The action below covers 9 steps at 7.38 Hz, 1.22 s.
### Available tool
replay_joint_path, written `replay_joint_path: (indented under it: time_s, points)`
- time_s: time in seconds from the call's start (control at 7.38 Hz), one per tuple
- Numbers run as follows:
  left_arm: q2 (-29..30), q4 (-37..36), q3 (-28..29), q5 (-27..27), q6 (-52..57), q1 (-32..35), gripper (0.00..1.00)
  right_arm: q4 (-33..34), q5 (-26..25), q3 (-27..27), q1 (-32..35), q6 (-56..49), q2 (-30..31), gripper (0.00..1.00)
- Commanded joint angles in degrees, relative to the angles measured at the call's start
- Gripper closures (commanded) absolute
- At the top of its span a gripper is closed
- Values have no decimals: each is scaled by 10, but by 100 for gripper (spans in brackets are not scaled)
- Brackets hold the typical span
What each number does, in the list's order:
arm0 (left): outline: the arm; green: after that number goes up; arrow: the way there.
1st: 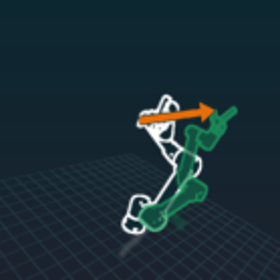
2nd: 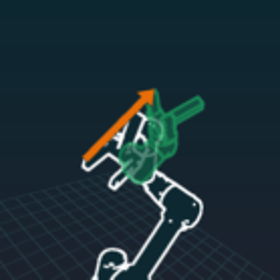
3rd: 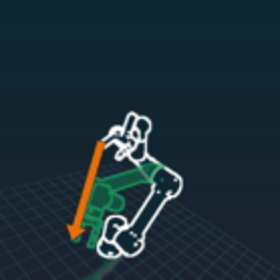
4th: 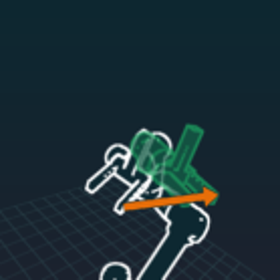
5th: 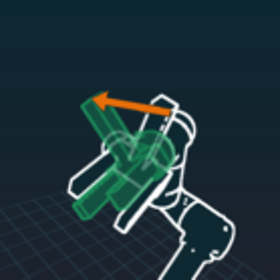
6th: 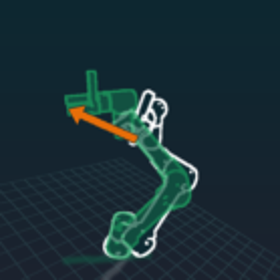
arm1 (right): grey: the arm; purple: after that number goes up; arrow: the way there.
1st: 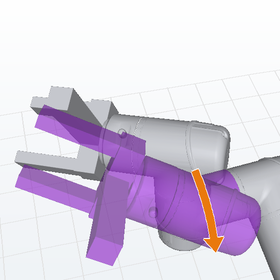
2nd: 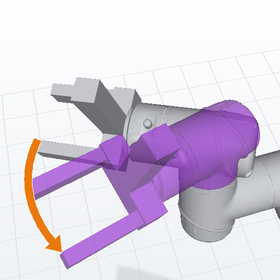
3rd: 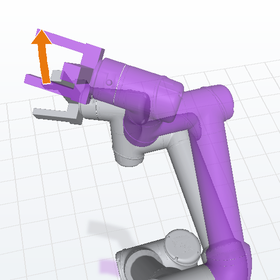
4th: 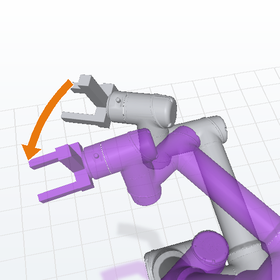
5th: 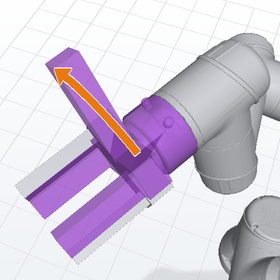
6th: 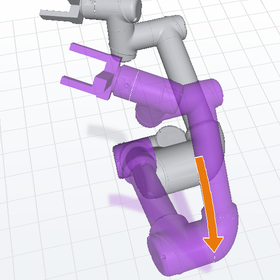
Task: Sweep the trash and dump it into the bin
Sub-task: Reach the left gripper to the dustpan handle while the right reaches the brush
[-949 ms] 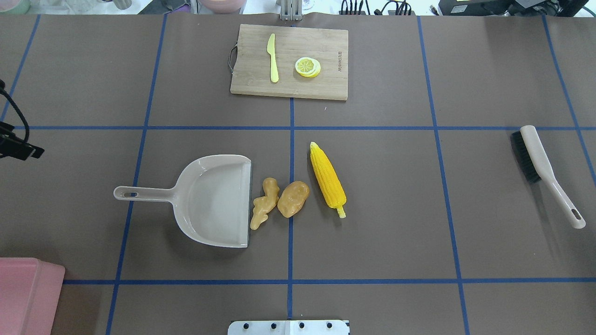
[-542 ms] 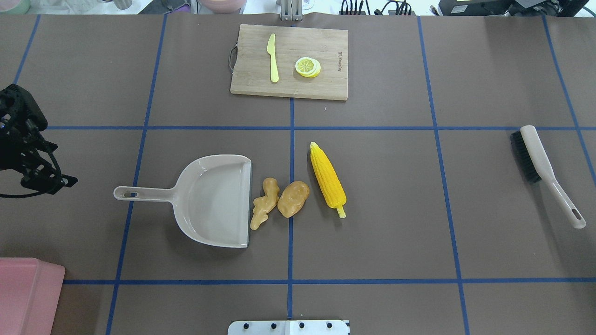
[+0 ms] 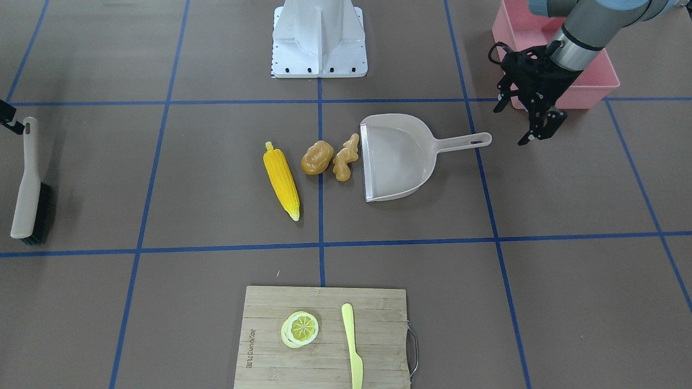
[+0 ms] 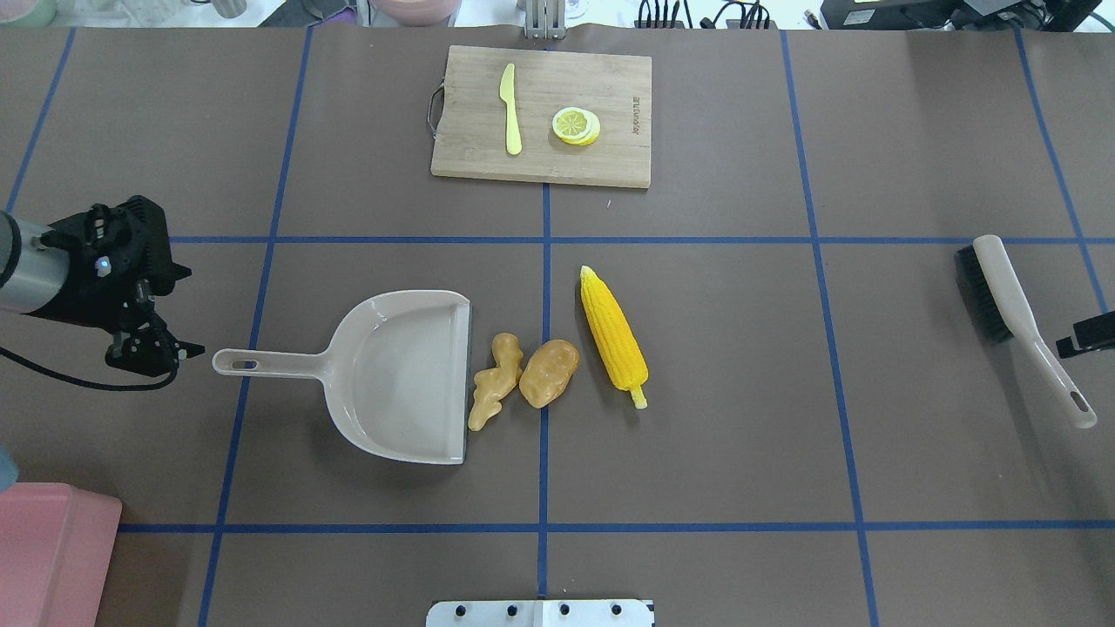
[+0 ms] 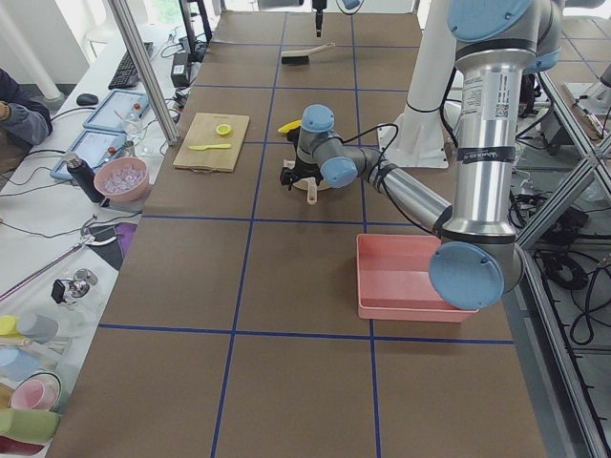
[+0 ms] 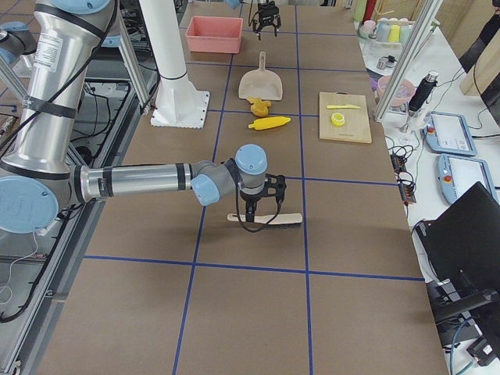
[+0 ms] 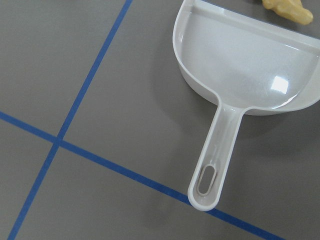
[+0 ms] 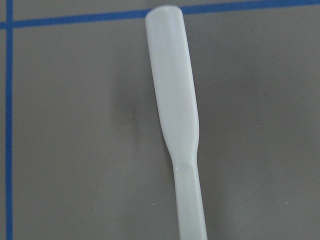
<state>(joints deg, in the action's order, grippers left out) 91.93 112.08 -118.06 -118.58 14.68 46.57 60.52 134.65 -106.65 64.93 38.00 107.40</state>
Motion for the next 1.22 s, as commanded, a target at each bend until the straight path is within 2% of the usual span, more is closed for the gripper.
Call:
replay_joint_path:
  time_s: [0.0,0.27,0.41,0.54,0.68,0.95,1.08]
  points:
    - [20,16,8,39,175,0,2,-119,-33,67,-62,30,18,0]
    - [0,7,20,40,183,3,2,-118,-38,70,-78,31,17,0]
    - [1,6,25,39,178,-2,2,-118,-55,70,-100,32,15,0]
    - [6,7,29,40,144,-3,2,-117,-95,66,-135,31,14,0]
    - [6,8,30,40,101,-8,2,-117,-105,63,-154,31,16,0]
    - [12,11,32,40,37,-42,2,-113,-89,64,-147,30,19,0]
    - [16,9,32,41,34,-59,2,-114,-62,65,-136,25,32,0]
